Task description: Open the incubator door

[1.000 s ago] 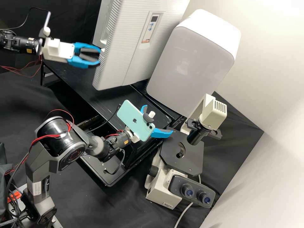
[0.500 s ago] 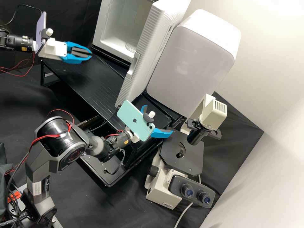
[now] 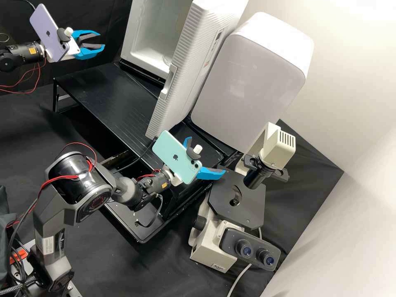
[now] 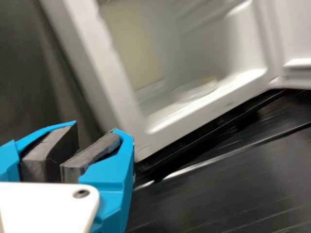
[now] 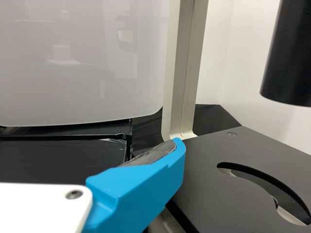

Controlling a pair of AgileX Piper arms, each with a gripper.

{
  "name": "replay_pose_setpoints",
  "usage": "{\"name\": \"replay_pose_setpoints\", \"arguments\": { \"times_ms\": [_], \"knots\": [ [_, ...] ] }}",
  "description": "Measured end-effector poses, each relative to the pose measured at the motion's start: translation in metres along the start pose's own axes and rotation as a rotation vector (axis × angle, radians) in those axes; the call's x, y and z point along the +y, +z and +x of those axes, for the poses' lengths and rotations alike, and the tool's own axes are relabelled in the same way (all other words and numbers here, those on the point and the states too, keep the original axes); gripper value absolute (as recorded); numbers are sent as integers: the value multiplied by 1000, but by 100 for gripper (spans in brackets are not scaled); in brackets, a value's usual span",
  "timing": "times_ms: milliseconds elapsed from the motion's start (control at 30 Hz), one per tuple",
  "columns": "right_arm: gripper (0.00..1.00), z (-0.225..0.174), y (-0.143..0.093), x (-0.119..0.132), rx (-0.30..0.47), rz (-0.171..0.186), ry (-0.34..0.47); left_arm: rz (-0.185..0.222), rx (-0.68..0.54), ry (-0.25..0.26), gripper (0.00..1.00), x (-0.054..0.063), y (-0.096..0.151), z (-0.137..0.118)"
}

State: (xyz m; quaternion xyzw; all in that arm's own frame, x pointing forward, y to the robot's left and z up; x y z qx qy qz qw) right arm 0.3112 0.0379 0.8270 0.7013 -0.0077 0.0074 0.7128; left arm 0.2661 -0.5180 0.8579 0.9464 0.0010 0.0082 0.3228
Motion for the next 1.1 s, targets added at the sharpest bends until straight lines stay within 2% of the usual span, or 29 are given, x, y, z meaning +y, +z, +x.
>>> {"name": "replay_pose_setpoints", "arguments": {
  "times_ms": [133,367,500,633,700,800,1100],
  "knots": [
    [100,0,0,0,0,0,0,-27,51,-26,100,-6,-4,-2],
    [100,0,0,0,0,0,0,-87,140,24,100,-7,-16,-5],
    [100,0,0,0,0,0,0,-218,172,83,100,-10,-25,-7],
    [100,0,0,0,0,0,0,-299,205,119,100,-12,-33,-8],
    [100,0,0,0,0,0,0,-315,208,123,100,-12,-35,-8],
    [100,0,0,0,0,0,0,-314,197,129,100,-12,-37,-8],
    [100,0,0,0,0,0,0,-286,231,118,100,-18,-49,-11]
  ]
}}
